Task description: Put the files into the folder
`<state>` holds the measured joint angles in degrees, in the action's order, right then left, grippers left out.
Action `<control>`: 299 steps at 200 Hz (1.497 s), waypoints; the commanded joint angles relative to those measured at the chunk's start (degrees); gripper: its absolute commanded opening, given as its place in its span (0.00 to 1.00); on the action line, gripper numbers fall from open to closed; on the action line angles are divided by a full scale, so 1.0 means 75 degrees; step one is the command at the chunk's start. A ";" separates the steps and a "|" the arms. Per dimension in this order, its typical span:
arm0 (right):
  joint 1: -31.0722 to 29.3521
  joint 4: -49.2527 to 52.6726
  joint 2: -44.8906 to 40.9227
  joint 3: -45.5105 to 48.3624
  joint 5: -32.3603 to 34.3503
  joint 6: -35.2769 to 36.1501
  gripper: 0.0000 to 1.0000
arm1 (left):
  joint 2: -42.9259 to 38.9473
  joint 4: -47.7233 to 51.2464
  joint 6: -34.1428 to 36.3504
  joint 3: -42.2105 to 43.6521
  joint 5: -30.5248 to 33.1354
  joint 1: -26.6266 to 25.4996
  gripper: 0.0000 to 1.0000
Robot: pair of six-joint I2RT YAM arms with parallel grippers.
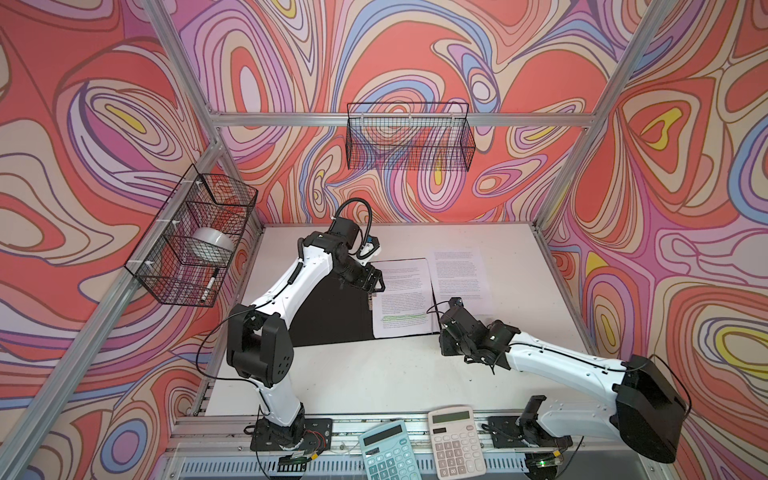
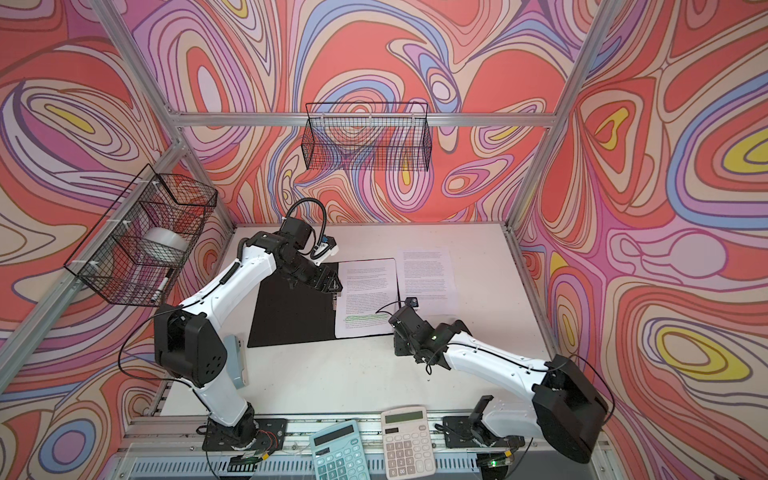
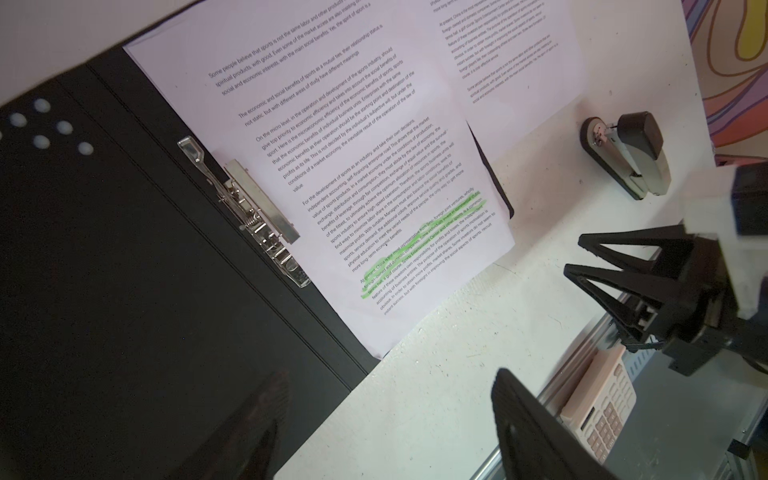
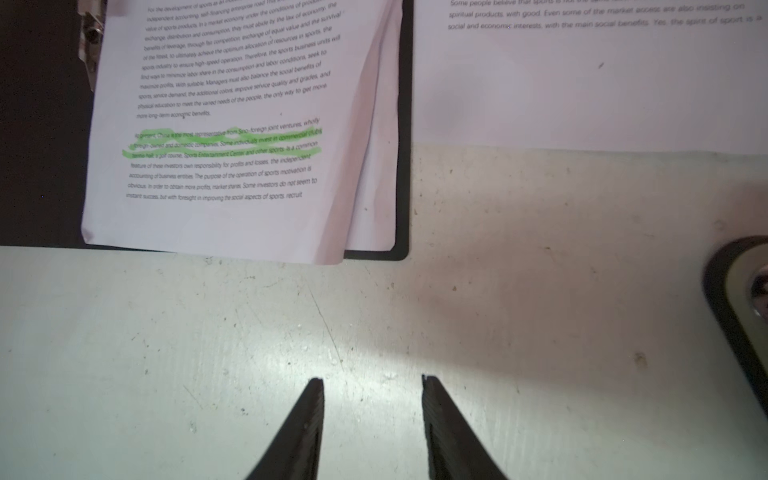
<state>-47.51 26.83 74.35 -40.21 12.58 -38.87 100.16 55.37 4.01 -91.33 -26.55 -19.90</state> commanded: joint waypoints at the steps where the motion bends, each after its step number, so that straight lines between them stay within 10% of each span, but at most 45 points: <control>1: -0.0185 -0.0689 0.0436 0.0076 0.0583 -0.0103 0.42 | -0.0195 -0.0124 -0.0134 0.0063 -0.0010 -0.0031 0.78; 299: -0.0767 -0.0796 0.2209 -0.0818 0.3198 0.0471 0.42 | 0.0008 -0.0234 -0.0359 0.0057 -0.0200 -0.0048 0.77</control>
<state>-52.66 18.55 89.97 -44.77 32.80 -37.45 100.16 53.93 1.43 -91.29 -27.07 -19.94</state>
